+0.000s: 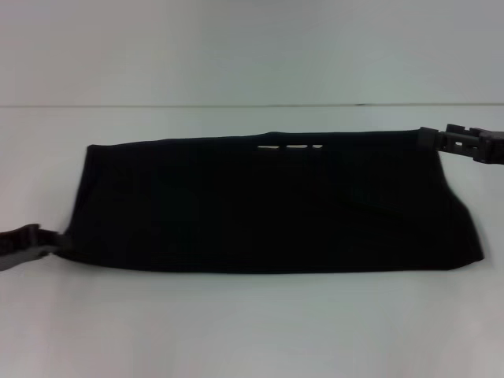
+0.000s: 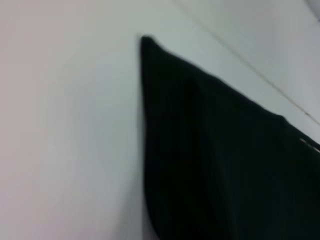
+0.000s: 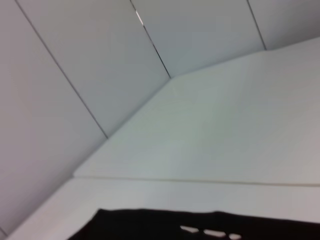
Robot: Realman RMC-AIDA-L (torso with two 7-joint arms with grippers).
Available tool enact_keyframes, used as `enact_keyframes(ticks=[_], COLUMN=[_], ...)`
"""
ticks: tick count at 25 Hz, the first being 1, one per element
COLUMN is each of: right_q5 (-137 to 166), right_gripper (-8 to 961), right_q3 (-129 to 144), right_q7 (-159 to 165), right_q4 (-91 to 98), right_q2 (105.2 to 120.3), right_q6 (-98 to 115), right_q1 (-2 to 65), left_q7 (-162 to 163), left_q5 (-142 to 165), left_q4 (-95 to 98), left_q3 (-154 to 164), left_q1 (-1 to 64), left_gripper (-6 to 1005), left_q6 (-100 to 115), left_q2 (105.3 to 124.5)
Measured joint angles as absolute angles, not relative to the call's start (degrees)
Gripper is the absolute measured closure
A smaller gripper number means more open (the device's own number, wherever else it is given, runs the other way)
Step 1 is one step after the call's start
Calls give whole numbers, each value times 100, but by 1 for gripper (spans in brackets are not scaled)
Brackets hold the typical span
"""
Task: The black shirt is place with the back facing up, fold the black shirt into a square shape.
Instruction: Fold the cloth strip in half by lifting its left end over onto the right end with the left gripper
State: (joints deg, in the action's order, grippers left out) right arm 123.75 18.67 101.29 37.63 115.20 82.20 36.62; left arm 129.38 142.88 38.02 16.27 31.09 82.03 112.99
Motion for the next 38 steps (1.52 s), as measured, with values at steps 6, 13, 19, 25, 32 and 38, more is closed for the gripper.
enact_keyframes(ticks=[6,13,19,25,32,38], right_q5=[12107,11856,11846,11841,11833,11830], right_gripper=[13,13,13,12,12,12], right_q3=[1893,1912,1910,1865,1837,1850], right_q7=[10113,9927,9876,9789,9747,9737], right_q4=[3667,3419,3410,3412,3437,3445], right_q2=[11707,11736,11708,11629,11487,11356], right_q6=[8027,7819,7780,7776,7782,7871], right_q1=[3692,3765,3782,3704,3640,3584], left_q7=[12625,12623,12604,12613,12588,12294], left_q5=[14342,14600,14709,14327,13407,13187], left_q4=[4442,5131,5127,5037,3907,2893], left_q3=[1556,1373,1299,1355,1786,2121], left_q1=[2792,2491,2610,3091,4533,5287], left_gripper=[937,937,938,938,937,908], left_q6=[8255,8288,8477,9334,10174,9528], left_q2=[11195,11025,10989,10986,11232,12070])
